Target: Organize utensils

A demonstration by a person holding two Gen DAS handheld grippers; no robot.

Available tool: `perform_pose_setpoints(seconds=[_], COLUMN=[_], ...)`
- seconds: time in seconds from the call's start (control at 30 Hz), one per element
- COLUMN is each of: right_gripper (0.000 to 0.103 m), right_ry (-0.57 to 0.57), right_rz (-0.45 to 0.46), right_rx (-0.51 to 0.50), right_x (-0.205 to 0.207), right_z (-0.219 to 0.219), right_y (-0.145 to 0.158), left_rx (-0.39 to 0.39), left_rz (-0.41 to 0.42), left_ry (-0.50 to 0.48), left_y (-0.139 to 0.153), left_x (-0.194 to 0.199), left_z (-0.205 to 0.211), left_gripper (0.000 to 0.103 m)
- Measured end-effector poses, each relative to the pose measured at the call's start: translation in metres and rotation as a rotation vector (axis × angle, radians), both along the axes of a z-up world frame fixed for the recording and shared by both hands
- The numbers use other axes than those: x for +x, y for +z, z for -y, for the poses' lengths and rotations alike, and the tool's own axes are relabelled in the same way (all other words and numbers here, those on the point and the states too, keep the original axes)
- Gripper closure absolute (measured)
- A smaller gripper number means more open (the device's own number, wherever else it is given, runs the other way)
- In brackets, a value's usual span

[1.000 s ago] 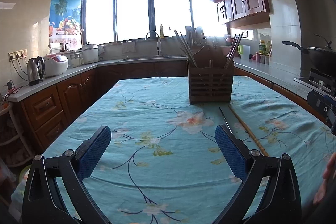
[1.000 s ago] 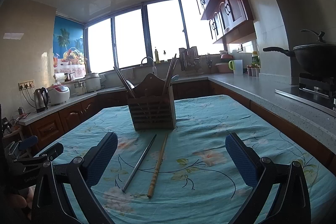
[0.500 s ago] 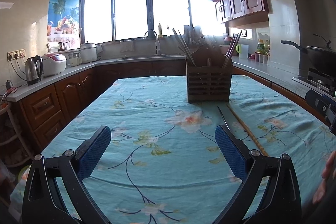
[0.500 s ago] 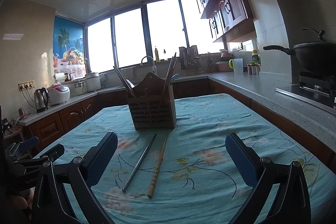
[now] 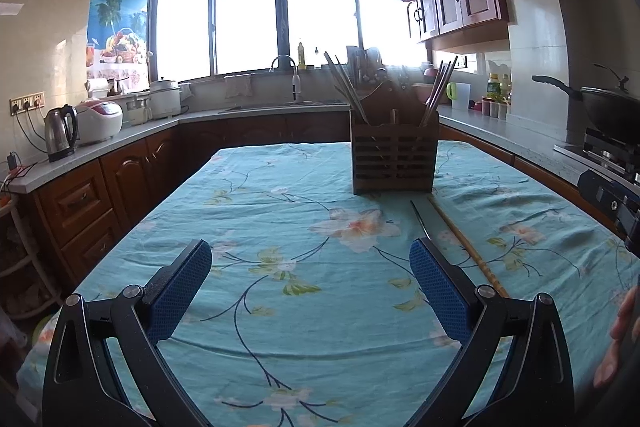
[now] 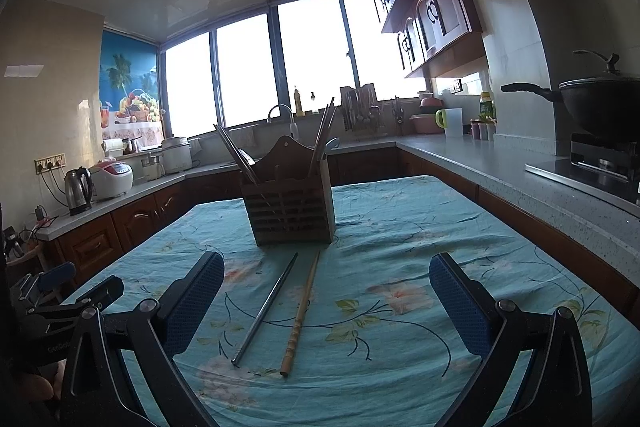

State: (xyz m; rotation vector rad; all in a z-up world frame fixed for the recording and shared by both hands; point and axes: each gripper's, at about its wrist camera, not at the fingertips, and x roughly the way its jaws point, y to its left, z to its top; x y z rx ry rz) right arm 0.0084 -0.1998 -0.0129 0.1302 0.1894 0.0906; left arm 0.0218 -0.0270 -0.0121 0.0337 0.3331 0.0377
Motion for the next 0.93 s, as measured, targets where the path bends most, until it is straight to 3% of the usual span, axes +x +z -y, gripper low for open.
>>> perform_pose_setpoints(seconds=[0.93], right_gripper=[0.000], right_ry=[0.006], right_rz=[-0.061], right_rx=[0.018], right_x=[0.011], right_z=[-0.005], right_y=[0.001], left_rx=[-0.027], left_rz=[-0.046], left_ry=[-0.058], left_y=[0.003], left_x=[0.011], left_z=[0.004], left_gripper=[0.002])
